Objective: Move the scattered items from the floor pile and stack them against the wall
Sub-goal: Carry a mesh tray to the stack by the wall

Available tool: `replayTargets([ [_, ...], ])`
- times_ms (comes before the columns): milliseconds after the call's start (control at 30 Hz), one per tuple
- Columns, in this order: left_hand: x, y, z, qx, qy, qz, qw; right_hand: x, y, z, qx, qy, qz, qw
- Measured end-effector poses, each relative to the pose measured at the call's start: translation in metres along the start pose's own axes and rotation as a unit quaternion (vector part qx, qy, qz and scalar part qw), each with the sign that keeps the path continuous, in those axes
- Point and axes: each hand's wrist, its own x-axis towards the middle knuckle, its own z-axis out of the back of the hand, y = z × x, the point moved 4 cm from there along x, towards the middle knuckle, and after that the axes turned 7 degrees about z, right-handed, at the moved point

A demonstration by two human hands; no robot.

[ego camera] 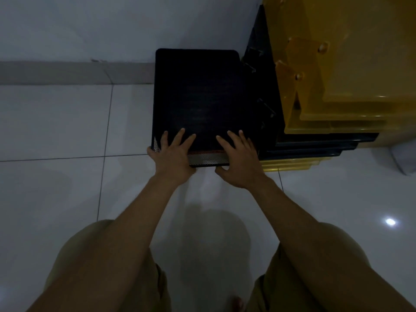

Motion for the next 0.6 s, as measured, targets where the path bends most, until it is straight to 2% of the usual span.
replayTargets([
  [133,-0.005,0.000,0.007,-0.037,-0.024,-0.011,0.999,0.003,0.003,0.002,0.022,0.012,-0.008,1.000],
  [333,-0.005,0.001,0.031,-0.056,-0.220,-0.032,0.973,0.013,0.024,0.010,0.032,-0.054,-0.011,0.998],
  [600,0.023,0.004,0.022,-0.095,-0.171,-0.045,0.980,0.025,0.021,0.005,-0.024,-0.028,-0.048,0.998],
])
